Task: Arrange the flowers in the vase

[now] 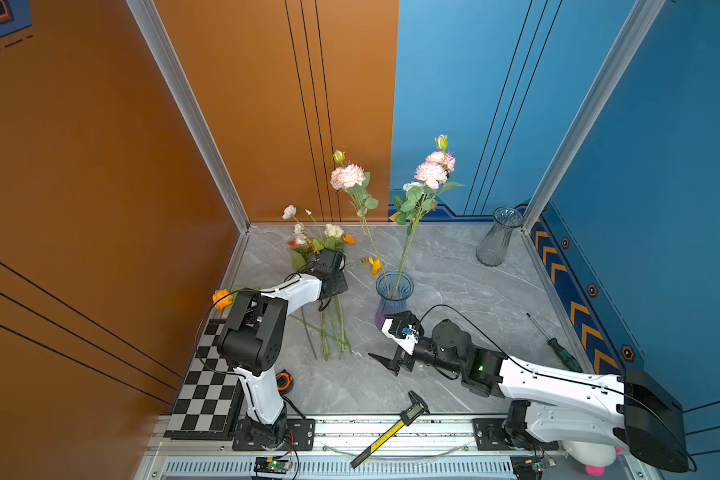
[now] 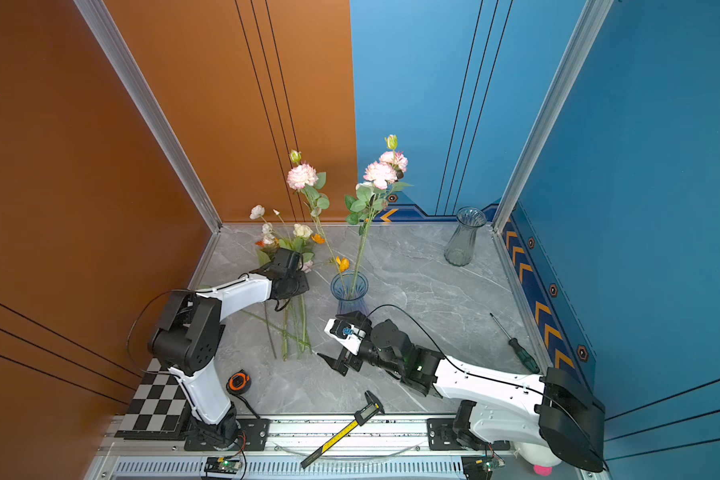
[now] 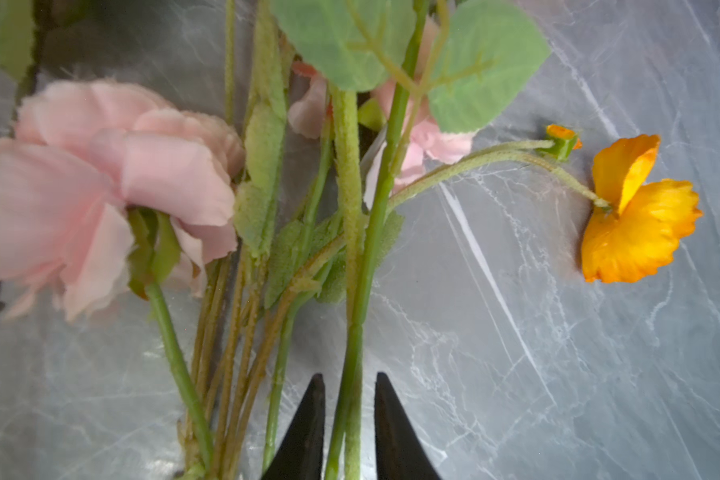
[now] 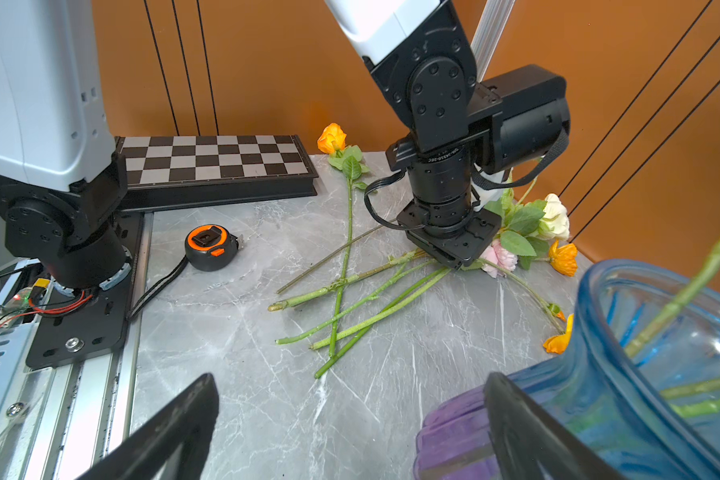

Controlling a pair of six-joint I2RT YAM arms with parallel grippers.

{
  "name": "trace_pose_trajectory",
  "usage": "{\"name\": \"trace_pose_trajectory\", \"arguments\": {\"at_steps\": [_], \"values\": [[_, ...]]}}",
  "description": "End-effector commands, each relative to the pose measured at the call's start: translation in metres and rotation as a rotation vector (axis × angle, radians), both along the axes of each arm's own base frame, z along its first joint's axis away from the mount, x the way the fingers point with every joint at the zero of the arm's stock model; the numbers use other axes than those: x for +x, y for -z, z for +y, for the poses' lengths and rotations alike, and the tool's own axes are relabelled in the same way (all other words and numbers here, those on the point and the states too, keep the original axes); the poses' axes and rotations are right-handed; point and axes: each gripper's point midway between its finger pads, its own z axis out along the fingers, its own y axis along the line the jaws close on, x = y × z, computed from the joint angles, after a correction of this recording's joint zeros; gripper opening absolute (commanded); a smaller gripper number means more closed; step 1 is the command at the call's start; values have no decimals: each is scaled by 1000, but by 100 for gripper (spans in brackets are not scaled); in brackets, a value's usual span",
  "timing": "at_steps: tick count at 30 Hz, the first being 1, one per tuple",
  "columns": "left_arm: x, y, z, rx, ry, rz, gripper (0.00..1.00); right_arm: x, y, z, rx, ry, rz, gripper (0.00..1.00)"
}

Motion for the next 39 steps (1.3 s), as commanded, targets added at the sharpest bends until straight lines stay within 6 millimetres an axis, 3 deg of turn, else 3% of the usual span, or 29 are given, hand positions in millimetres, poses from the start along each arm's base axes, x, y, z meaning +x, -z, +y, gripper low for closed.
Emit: {"name": "trace_pose_trajectory", "arguments": {"at_steps": [1,9,12,17,23,39], "values": [[5,3,1,-8,-7,19,22,-1,-11,-1,24,-15,-21,100],[6,6,0,-11,-9,25,19,0,-11,-3,27,-13,-17,100],[6,6,0,-14,-6,29,13,0,-12,-3,32,-12,-18,100],[5,1,-1,-20,2,23,5,0,-12,-4,33,-10,-19,100],[1,-6,1,-8,10,24,4,0,-12,-4,34,-13,-17,100],[-23,-69,22,153,66,-32,2,1,-11,-4,38,-15,-11,100]]}}
